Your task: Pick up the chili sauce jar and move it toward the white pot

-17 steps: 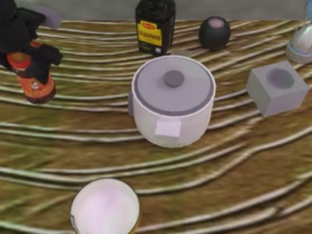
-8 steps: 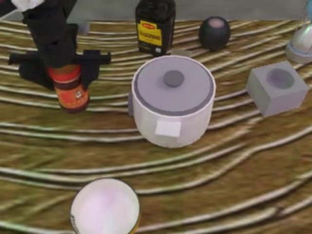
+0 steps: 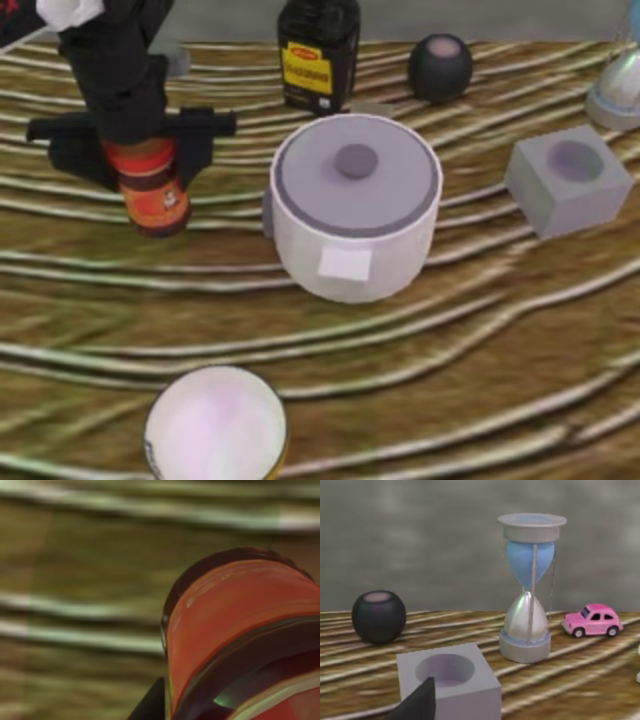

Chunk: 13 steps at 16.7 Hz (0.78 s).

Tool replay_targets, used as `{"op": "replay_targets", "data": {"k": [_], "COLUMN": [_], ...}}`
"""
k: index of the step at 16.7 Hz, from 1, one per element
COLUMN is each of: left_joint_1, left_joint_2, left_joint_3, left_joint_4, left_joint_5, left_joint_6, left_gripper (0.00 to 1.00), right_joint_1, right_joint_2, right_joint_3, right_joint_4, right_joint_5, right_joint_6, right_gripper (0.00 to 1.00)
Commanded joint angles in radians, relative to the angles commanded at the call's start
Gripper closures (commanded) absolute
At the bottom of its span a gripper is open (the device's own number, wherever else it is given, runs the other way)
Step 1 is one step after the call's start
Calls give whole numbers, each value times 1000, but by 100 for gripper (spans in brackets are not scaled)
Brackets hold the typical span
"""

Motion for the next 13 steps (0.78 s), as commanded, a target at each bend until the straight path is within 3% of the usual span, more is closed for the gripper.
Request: {"op": "replay_targets", "data": {"k": [6, 10, 13], "left_joint_1": [-1, -1, -1], "left_joint_2": [50, 55, 55], "left_joint_3": [-111, -119, -119], "left_joint_4": [162, 171, 171], "left_joint_5": [-1, -1, -1], "left_joint_6": [3, 2, 2], "left_gripper": [100, 100, 77], "right_joint_1": [0, 0, 0], "right_joint_2": [0, 0, 0], "right_joint_3": [0, 0, 0], "right_joint_4": [0, 0, 0], "right_joint_5": [0, 0, 0], "right_joint_6": [0, 0, 0], "right_gripper": [0, 0, 0]}}
